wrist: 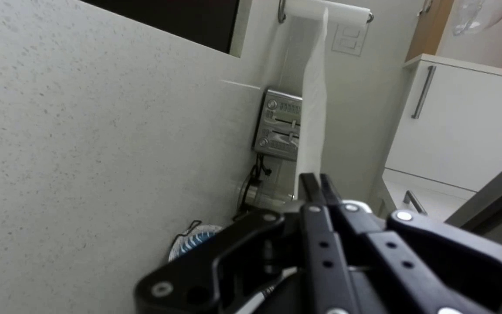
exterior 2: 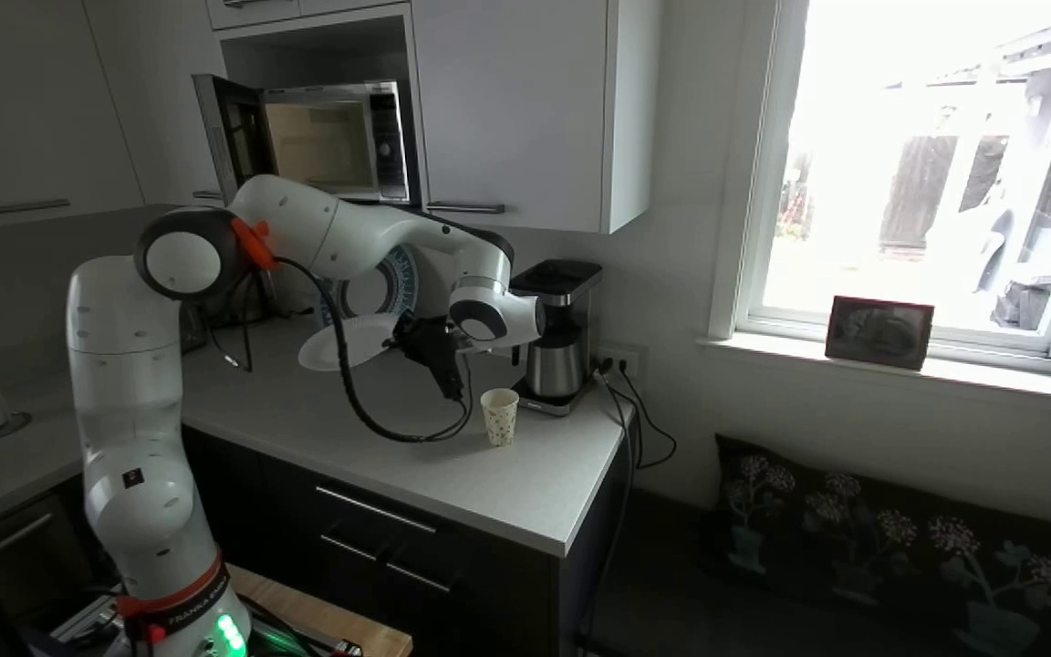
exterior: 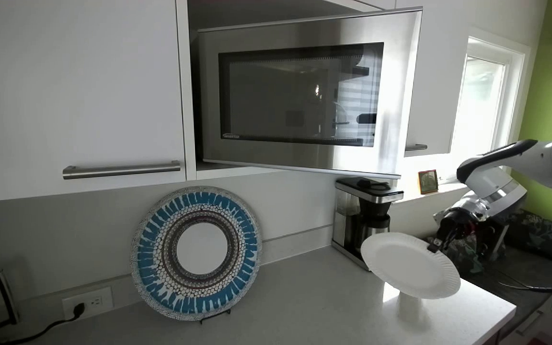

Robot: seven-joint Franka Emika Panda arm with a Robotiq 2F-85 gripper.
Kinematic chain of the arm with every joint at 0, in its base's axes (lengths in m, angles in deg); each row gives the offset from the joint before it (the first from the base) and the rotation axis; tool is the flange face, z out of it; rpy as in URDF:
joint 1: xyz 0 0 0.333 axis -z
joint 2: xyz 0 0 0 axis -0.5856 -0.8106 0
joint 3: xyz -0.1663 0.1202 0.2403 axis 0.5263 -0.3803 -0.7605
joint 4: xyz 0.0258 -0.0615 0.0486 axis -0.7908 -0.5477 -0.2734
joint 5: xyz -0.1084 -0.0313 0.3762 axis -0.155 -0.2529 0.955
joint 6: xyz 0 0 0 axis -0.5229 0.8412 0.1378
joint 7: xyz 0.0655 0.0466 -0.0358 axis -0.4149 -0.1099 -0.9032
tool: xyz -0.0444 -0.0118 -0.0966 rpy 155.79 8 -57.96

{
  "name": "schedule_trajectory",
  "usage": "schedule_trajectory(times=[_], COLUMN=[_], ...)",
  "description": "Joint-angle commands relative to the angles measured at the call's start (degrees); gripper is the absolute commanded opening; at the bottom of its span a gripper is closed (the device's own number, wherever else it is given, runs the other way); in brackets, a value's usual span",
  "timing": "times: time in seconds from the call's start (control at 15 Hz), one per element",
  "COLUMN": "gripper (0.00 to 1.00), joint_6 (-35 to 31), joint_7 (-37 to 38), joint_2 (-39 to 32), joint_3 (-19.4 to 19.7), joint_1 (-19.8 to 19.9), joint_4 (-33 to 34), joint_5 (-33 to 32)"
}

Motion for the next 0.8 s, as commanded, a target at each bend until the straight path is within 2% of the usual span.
schedule_trajectory(times=[0.0, 0.4, 0.47, 0.73], gripper=[0.0, 0.0, 0.01, 0.01], joint_6=[-1.74, -1.39, 0.13, 0.05], joint_7=[4.92, 14.63, 11.48, 13.4], joint_2=[5.12, 10.62, 7.14, 9.28], joint_3=[1.54, 2.48, 2.55, 2.87], joint_1=[-1.38, -2.11, -2.19, -2.38], joint_4=[-4.05, -7.57, -3.77, -5.4], joint_5=[6.19, 13.35, 11.26, 12.01])
